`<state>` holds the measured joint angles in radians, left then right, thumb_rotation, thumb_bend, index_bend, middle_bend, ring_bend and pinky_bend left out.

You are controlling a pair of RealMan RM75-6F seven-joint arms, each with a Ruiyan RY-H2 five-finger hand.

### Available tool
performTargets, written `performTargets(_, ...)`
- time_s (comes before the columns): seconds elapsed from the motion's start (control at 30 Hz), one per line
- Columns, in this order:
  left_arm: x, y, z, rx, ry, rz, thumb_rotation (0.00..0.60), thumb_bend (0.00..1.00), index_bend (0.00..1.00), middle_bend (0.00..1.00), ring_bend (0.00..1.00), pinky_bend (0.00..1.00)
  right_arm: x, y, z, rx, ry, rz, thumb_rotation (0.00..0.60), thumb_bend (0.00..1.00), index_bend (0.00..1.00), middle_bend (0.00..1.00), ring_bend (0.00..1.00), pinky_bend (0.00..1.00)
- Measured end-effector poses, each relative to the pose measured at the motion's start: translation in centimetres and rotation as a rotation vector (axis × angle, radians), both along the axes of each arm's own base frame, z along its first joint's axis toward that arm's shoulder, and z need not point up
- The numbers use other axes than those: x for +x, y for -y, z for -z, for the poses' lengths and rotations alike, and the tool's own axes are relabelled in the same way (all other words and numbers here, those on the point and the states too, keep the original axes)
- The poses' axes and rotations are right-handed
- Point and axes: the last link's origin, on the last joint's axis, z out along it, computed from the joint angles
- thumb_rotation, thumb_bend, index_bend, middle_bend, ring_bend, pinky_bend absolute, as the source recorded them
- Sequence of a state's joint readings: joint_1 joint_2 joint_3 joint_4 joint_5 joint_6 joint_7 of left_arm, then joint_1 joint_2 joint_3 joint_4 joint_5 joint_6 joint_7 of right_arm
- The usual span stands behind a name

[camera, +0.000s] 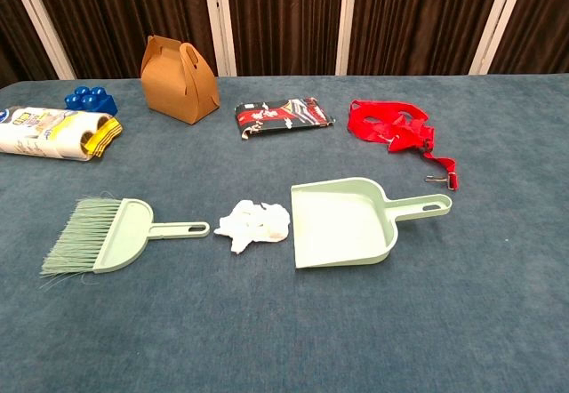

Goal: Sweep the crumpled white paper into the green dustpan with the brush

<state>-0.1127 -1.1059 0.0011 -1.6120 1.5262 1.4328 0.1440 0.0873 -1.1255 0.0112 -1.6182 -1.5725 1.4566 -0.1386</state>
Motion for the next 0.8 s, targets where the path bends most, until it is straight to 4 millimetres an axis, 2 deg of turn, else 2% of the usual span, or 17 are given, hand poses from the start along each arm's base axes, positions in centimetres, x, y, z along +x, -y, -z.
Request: performTargets(0.8, 0.06, 0.14, 0.01, -0.001, 0.026, -0.01, 0.6, 0.0, 0.0, 0.0, 0.0, 0.0, 0.26, 0.18, 0.31, 0.017, 0.016, 0.009, 0.6, 0.35, 0.0, 0.0, 0.0, 0.02)
